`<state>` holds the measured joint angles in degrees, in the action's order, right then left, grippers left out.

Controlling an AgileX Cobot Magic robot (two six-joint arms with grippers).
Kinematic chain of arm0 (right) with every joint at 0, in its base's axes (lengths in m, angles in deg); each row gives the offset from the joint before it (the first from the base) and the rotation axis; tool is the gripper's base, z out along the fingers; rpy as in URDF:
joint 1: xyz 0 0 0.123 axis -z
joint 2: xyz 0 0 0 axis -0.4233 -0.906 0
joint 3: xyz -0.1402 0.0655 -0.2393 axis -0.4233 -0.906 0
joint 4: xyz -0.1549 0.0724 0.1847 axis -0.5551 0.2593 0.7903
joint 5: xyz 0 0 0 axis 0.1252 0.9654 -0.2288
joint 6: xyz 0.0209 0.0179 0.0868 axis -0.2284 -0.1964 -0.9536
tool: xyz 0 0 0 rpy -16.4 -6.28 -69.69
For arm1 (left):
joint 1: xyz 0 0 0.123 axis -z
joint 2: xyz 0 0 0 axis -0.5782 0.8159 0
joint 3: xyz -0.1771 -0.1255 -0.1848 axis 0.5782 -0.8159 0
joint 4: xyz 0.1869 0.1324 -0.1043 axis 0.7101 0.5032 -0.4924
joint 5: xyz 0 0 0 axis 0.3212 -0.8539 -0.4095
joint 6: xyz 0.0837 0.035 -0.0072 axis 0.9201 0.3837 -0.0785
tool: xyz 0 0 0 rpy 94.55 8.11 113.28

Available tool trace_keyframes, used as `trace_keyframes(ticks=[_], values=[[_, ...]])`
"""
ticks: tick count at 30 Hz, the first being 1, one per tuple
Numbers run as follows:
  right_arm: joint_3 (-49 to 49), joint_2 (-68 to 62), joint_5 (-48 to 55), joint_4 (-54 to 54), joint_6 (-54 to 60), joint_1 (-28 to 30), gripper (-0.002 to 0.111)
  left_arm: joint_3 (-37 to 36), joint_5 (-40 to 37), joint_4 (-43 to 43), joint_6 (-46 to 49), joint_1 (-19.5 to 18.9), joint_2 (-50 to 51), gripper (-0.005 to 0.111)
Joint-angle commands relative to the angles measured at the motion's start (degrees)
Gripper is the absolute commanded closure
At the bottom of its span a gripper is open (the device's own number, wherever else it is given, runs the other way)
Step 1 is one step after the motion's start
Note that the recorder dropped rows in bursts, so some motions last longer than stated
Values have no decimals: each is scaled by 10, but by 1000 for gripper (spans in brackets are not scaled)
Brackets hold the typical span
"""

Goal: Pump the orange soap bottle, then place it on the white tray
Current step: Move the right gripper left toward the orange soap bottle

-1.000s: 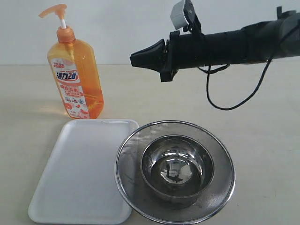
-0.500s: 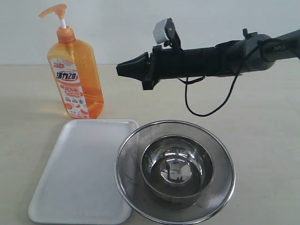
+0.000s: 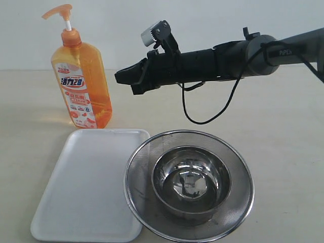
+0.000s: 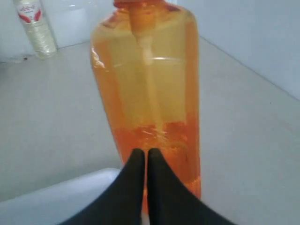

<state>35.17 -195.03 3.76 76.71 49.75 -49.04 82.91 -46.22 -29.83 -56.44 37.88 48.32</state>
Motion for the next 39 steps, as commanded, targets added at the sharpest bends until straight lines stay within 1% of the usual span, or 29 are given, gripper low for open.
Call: trace_keyframes(ticks=[1, 3, 5, 9, 12, 16, 19, 20, 25, 28, 31, 34, 39], values=[[4, 3, 1, -3, -23, 0, 93, -2, 7, -4, -7, -1, -1, 102], [4, 3, 5, -3, -23, 0, 76, -2, 7, -4, -7, -1, -1, 102], [4, 3, 5, -4, -31, 0, 50, -2, 7, -4, -7, -1, -1, 102], [4, 3, 18, -4, -32, 0, 3, -2, 7, -4, -7, -1, -1, 102], [4, 3, 44, -9, -27, 0, 3, -2, 7, -4, -7, -1, -1, 102], [4, 3, 52, -10, 20, -1, 3, -2, 7, -4, -7, -1, -1, 102], [4, 3, 19, -10, 37, -12, 3, -2, 7, -4, -7, -1, -1, 102], [5, 3, -25, -12, 55, -26, 3, -2, 7, -4, -7, -1, -1, 102], [22, 3, -117, -13, 89, -59, 3, -2, 7, -4, -7, -1, -1, 102], [37, 3, -142, -13, 89, -66, 3, -2, 7, -4, -7, -1, -1, 102], [52, -3, -146, -10, 86, -66, 3, -2, 7, -4, -7, -1, -1, 102], [84, -26, -121, -4, 82, -69, 3, -2, 7, -4, -7, -1, -1, 102], [137, -61, -119, -1, 64, -75, 3, -2, 7, -4, -7, -1, -1, 102]])
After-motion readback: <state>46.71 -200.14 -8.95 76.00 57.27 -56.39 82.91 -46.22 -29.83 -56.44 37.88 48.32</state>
